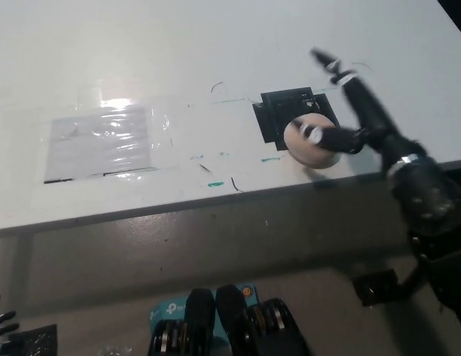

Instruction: The robot uses its right hand to grab and squeeze a pink dumpling toy kept on the black mask on the desk

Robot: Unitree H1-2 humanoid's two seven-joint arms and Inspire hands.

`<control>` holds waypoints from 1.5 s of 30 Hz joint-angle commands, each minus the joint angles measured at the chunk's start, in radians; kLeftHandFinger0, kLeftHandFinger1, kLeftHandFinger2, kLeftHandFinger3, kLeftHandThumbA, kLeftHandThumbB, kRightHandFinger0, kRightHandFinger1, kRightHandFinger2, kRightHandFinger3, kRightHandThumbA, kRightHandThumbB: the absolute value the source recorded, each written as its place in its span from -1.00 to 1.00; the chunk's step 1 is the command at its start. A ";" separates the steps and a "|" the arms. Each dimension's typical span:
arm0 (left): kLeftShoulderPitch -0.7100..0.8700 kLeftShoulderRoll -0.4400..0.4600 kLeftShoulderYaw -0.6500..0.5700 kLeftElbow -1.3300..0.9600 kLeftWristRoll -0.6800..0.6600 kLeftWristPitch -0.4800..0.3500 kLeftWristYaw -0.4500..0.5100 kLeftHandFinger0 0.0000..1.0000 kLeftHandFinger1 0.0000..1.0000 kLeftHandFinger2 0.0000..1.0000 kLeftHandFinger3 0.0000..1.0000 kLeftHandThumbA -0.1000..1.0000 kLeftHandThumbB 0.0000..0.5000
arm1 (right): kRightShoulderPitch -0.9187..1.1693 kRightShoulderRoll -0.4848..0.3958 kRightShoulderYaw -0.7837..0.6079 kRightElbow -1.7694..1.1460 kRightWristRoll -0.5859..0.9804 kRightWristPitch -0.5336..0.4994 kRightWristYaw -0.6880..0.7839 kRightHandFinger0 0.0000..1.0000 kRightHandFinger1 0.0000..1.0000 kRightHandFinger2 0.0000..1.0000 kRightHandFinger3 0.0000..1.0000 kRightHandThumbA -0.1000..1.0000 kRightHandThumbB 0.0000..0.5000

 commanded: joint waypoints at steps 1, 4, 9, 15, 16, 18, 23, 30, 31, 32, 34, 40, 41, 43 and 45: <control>-0.007 0.022 0.011 -0.019 -0.018 0.000 -0.028 0.52 0.64 0.85 0.87 1.00 -0.56 | -0.070 0.004 0.046 0.064 -0.115 0.036 0.012 1.00 1.00 1.00 1.00 0.66 1.00; -0.004 0.018 0.012 -0.019 -0.014 -0.009 -0.022 0.52 0.63 0.83 0.81 1.00 -0.53 | -0.087 0.033 0.063 0.140 -0.138 0.023 -0.013 1.00 1.00 1.00 1.00 0.70 1.00; 0.001 0.020 0.008 -0.018 -0.008 -0.019 -0.027 0.51 0.63 0.81 0.83 1.00 -0.53 | -0.107 0.056 0.073 0.258 -0.175 -0.021 -0.047 1.00 1.00 1.00 1.00 0.73 1.00; 0.003 0.030 0.012 -0.015 -0.017 -0.022 -0.044 0.47 0.65 0.82 0.89 1.00 -0.55 | -0.169 0.068 0.066 0.459 -0.200 -0.111 -0.111 1.00 1.00 1.00 1.00 0.64 1.00; 0.003 0.032 0.013 -0.010 -0.014 -0.033 -0.045 0.45 0.64 0.81 0.88 1.00 -0.54 | -0.184 0.075 0.062 0.509 -0.197 -0.137 -0.130 1.00 1.00 1.00 1.00 0.62 1.00; 0.004 0.034 0.013 -0.014 -0.015 -0.027 -0.048 0.44 0.65 0.82 0.90 1.00 -0.57 | -0.192 0.083 0.059 0.555 -0.195 -0.155 -0.143 1.00 1.00 1.00 1.00 0.52 1.00; 0.005 0.019 0.020 -0.011 -0.017 -0.014 -0.039 0.40 0.60 0.76 0.84 1.00 -0.59 | -0.205 0.097 0.039 0.654 -0.177 -0.214 -0.164 1.00 1.00 1.00 1.00 0.31 0.85; 0.005 0.027 0.022 -0.019 -0.012 -0.014 -0.039 0.38 0.59 0.78 0.83 1.00 -0.62 | -0.238 0.085 0.106 0.754 -0.230 -0.253 -0.075 0.54 1.00 1.00 1.00 -0.62 -0.32; 0.008 0.031 0.016 -0.014 -0.008 -0.028 -0.045 0.39 0.59 0.77 0.82 1.00 -0.62 | -0.227 0.080 0.132 0.755 -0.253 -0.283 -0.085 -0.23 0.02 0.65 1.00 -0.96 -0.79; 0.010 0.029 0.017 -0.013 -0.010 -0.030 -0.046 0.40 0.59 0.77 0.82 1.00 -0.60 | -0.224 0.077 0.153 0.759 -0.273 -0.293 -0.102 -0.83 -0.69 -0.08 1.00 -1.00 -0.98; 0.011 0.025 0.019 -0.013 -0.014 -0.029 -0.048 0.39 0.60 0.76 0.79 1.00 -0.64 | -0.218 0.073 0.185 0.774 -0.301 -0.338 -0.144 -1.00 -0.98 -0.37 1.00 -1.00 -1.00; 0.016 0.021 0.016 -0.027 -0.006 -0.023 -0.038 0.35 0.60 0.79 0.88 1.00 -0.65 | -0.184 0.088 0.209 0.790 -0.339 -0.457 -0.319 -0.87 -0.45 -0.10 -0.69 -1.00 -0.81; 0.017 0.022 0.012 -0.029 0.004 -0.026 -0.032 0.33 0.59 0.77 0.87 1.00 -0.62 | -0.175 0.088 0.216 0.788 -0.366 -0.490 -0.395 -0.93 -0.56 -0.26 -0.81 -1.00 -0.79; 0.016 0.025 0.010 -0.022 0.002 -0.035 -0.040 0.34 0.61 0.81 0.88 1.00 -0.63 | -0.168 0.090 0.213 0.790 -0.381 -0.531 -0.470 -1.00 -0.66 -0.10 -0.77 -1.00 -0.46; 0.014 0.026 0.013 -0.020 -0.005 -0.025 -0.045 0.34 0.62 0.83 0.93 1.00 -0.63 | -0.146 0.098 0.171 0.771 -0.352 -0.590 -0.538 -1.00 -0.73 0.05 -0.67 -1.00 -0.30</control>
